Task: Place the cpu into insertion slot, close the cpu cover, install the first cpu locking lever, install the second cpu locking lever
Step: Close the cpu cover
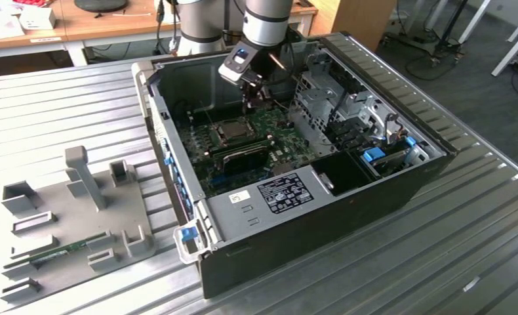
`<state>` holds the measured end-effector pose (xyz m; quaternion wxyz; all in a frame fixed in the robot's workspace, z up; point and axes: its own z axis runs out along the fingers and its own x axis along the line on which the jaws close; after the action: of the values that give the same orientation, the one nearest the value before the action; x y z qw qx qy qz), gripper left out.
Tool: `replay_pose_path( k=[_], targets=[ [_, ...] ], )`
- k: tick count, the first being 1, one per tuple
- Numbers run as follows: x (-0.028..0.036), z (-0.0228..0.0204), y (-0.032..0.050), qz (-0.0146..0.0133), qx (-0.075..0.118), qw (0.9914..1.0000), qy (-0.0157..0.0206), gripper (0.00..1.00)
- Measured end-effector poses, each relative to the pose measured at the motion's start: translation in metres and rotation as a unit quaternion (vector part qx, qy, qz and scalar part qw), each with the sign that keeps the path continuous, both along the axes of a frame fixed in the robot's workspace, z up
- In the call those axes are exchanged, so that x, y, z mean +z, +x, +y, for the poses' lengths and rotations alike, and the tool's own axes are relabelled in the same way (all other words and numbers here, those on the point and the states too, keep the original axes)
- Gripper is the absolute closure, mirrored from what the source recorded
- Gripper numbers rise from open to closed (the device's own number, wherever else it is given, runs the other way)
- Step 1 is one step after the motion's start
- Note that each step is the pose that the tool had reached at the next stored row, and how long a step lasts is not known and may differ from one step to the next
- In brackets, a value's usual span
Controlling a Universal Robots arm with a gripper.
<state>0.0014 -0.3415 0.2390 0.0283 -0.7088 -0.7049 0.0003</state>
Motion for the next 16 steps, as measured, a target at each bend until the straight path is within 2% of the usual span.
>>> replay_pose_path(
  k=[6, 13, 16],
  targets=[
    [-0.0001, 0.0000, -0.0016, 0.0000, 0.000, 1.00000, -0.0001, 0.90],
    [-0.0021, 0.0002, -0.0168, -0.0003, 0.000, 1.00000, 0.0000, 0.90],
    [-0.0023, 0.0005, -0.0204, -0.0012, 0.000, 1.00000, -0.0001, 0.90]
  ],
)
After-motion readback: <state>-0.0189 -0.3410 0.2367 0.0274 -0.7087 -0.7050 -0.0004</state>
